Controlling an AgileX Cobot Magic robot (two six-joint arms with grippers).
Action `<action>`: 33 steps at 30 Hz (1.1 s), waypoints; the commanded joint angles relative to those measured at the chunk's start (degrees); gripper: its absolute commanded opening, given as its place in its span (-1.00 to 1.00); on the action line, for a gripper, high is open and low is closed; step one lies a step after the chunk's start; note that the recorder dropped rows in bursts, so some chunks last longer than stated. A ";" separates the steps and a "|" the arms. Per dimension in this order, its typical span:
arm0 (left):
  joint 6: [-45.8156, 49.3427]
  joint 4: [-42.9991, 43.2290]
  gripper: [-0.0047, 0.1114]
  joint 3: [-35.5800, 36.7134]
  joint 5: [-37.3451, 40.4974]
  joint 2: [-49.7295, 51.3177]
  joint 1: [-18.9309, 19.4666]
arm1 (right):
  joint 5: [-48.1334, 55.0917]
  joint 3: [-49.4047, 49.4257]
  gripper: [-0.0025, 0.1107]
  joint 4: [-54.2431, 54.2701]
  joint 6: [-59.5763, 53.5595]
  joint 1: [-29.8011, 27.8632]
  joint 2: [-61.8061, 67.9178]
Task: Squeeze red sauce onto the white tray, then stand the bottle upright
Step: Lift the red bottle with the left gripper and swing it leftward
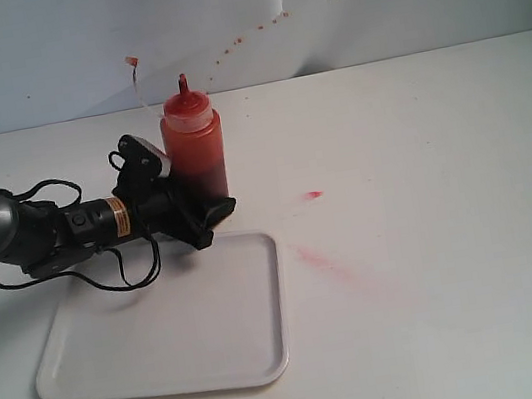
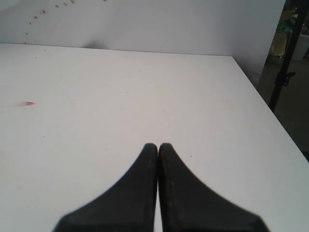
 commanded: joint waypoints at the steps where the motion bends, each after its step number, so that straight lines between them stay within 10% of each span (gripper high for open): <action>1: 0.09 0.25 -0.91 -0.02 0.51 -0.72 -0.11 | 0.02 0.16 -0.96 0.14 0.32 0.06 -0.32; 23: -10.94 18.31 -0.92 0.63 -24.51 -6.49 10.27 | 0.02 0.16 -0.96 0.14 0.32 0.06 -0.32; 33: -4.86 12.35 -0.92 15.08 -24.51 -17.10 16.41 | 0.02 0.16 -0.96 0.14 0.32 0.06 -0.32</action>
